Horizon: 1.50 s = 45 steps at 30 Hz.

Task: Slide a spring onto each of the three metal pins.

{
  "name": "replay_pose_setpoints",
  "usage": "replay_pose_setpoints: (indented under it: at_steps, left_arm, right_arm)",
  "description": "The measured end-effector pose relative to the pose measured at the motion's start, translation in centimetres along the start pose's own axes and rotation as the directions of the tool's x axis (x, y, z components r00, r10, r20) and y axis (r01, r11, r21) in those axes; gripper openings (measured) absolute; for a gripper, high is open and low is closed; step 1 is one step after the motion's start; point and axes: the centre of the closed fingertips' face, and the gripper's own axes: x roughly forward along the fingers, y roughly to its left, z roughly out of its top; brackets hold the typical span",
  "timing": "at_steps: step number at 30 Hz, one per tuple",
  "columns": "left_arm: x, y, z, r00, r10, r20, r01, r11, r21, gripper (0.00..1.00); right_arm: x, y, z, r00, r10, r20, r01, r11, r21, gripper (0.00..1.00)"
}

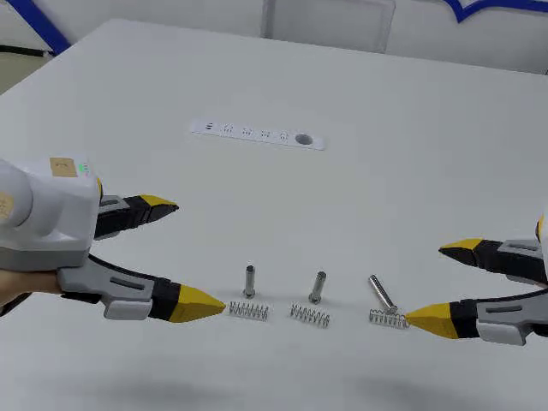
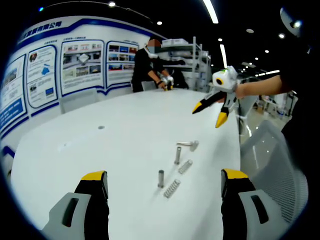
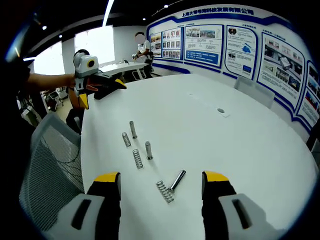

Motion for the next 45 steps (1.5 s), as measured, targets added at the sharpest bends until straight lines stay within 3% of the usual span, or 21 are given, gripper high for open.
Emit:
replay_pose_setpoints:
  at_steps: [8,14,18,22,25,28,34,39,45]
  left_arm:
    - [0.4,-0.3,0.4,0.9998,-0.01,0.016,0.01,1.0,-0.002,0.96]
    - [0.7,0.1,-0.8,0.9999,-0.008,-0.008,0.008,1.0,-0.014,0.95]
    - [0.7,0.0,-0.9,0.9999,-0.01,-0.006,0.01,1.0,-0.023,0.94]
    - [0.7,-0.5,-1.3,0.9998,-0.019,-0.009,0.019,0.999,-0.029,0.94]
    - [0.7,-0.6,-1.7,0.9996,-0.02,-0.02,0.019,0.999,-0.03,0.94]
    - [0.7,-0.6,-2.0,0.9996,-0.019,-0.021,0.018,0.999,-0.037,0.94]
    - [0.6,-0.3,-2.8,0.9991,-0.016,-0.038,0.014,0.998,-0.053,0.92]
    - [0.7,-0.3,-2.9,0.9993,-0.017,-0.034,0.015,0.998,-0.067,0.92]
    - [0.3,-0.1,-2.9,0.9993,-0.004,-0.038,0.002,0.998,-0.068,0.93]
  right_arm:
    - [1.9,-0.2,0.0,1.0,0.0,0.0,0.0,1.0,0.021,0.62]
    - [3.2,-0.7,-0.3,1.0,-0.003,-0.008,0.004,0.998,0.059,0.59]
    - [4.0,-1.1,-0.7,0.9997,-0.005,-0.025,0.006,0.998,0.065,0.56]
    - [4.8,-2.0,-1.6,0.9978,-0.037,-0.055,0.041,0.997,0.071,0.48]
    - [5.5,-2.4,-2.0,0.9973,-0.042,-0.061,0.048,0.993,0.108,0.45]
    - [6.0,-3.0,-2.1,0.9958,-0.07,-0.06,0.075,0.992,0.102,0.4]
    - [7.2,-3.0,-2.8,0.9955,-0.055,-0.076,0.066,0.988,0.139,0.35]
    - [7.7,-3.6,-3.4,0.9919,-0.08,-0.099,0.094,0.986,0.138,0.32]
    - [8.4,-4.6,-3.8,0.9848,-0.128,-0.118,0.148,0.972,0.184,0.26]
